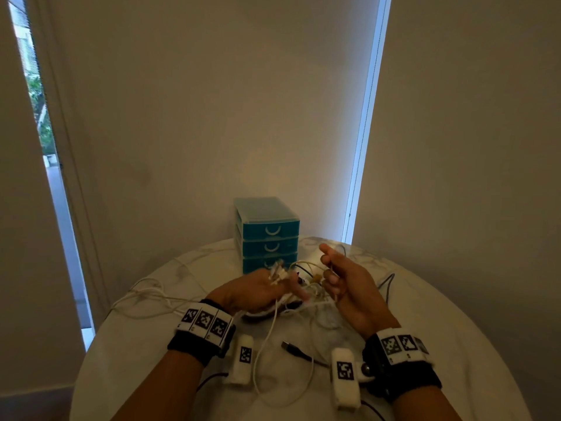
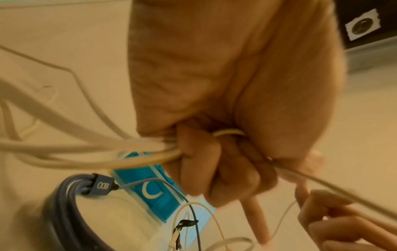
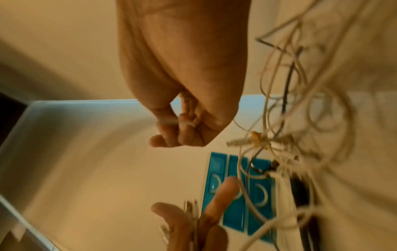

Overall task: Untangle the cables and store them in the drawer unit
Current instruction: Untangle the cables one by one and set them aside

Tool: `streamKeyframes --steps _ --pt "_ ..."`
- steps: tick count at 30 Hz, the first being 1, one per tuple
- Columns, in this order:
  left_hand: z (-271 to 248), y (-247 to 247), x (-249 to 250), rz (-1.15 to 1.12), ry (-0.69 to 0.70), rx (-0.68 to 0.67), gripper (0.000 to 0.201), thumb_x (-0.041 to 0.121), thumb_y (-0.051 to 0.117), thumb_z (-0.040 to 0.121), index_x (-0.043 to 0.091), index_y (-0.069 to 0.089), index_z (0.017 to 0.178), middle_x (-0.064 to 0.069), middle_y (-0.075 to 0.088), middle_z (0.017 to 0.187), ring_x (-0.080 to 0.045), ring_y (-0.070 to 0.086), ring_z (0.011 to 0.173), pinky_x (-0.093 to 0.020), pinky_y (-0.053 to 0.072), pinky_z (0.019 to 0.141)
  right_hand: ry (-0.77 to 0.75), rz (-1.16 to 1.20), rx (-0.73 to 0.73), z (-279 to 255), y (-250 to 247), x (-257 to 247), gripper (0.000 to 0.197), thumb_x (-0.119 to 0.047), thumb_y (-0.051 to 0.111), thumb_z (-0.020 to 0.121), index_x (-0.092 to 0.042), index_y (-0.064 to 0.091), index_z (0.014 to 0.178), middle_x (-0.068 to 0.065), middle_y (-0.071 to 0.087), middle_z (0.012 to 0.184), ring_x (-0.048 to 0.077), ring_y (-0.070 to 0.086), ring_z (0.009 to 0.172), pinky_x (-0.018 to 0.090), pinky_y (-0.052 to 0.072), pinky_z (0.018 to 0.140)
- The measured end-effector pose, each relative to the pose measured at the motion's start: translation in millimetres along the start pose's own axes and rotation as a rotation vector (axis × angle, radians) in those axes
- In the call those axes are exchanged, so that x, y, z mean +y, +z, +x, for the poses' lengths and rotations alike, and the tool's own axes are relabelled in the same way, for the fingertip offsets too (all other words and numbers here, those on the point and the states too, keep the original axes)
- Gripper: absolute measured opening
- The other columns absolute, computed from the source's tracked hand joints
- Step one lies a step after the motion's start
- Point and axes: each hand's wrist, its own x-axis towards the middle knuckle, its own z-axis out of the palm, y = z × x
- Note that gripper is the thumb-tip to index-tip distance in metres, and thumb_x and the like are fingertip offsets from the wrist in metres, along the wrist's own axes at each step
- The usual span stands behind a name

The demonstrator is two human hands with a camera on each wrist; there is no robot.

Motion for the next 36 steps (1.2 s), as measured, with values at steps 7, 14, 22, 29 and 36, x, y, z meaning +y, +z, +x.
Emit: streamKeyframes --steps 7,14,22,29,36 --pt "8 2 -3 -0.537 -0.102 0.328 0.062 0.076 0.043 0.098 0.031 0.084 0.110 0.002 0.033 0.059 -0.012 0.025 0.052 -0.029 0.019 0.049 0.064 -0.575 -0.379 -19 16 -2 0.025 -0.015 0.056 0.108 -0.004 0.077 0.117 0.004 0.059 0.071 0.009 0.038 0.049 0.021 0.027 0.047" --pt "1 -10 -7 -0.521 0.042 0.338 0.032 0.047 0.071 0.097 0.017 0.082 0.094 -0.004 0.037 0.060 -0.016 0.028 0.053 -0.028 0.022 0.048 0.187 -0.628 -0.334 -17 18 6 0.025 -0.017 0.064 0.103 -0.010 0.078 0.122 0.007 0.081 0.106 0.023 0.075 0.090 0.033 0.061 0.080" --pt "-3 -3 13 -0.242 0.009 -0.086 0.020 0.009 0.070 0.101 -0.009 0.076 0.107 0.017 0.070 0.066 0.004 0.058 0.057 -0.009 0.043 0.059 0.080 -0.012 -0.102 -13 15 -3 0.051 -0.048 0.047 0.111 -0.009 0.063 0.140 0.010 0.075 0.133 0.025 0.072 0.125 0.046 0.049 0.117" --pt "-4 -7 7 -0.180 -0.124 -0.079 0.031 0.025 0.076 0.097 -0.001 0.080 0.112 0.016 0.066 0.065 0.002 0.055 0.056 -0.009 0.042 0.056 -0.123 -0.013 -0.019 -13 17 -10 0.040 -0.037 0.061 0.103 -0.012 0.071 0.133 0.013 0.079 0.119 0.027 0.077 0.111 0.038 0.063 0.092" --pt "-7 -13 -6 -0.198 -0.079 0.020 0.027 0.046 0.062 0.104 0.034 0.080 0.120 0.011 0.042 0.053 -0.010 0.032 0.049 -0.024 0.027 0.047 -0.164 0.177 -0.014 -11 7 -24 0.030 -0.025 0.050 0.113 -0.008 0.067 0.130 0.004 0.069 0.089 0.019 0.073 0.078 0.035 0.064 0.076"
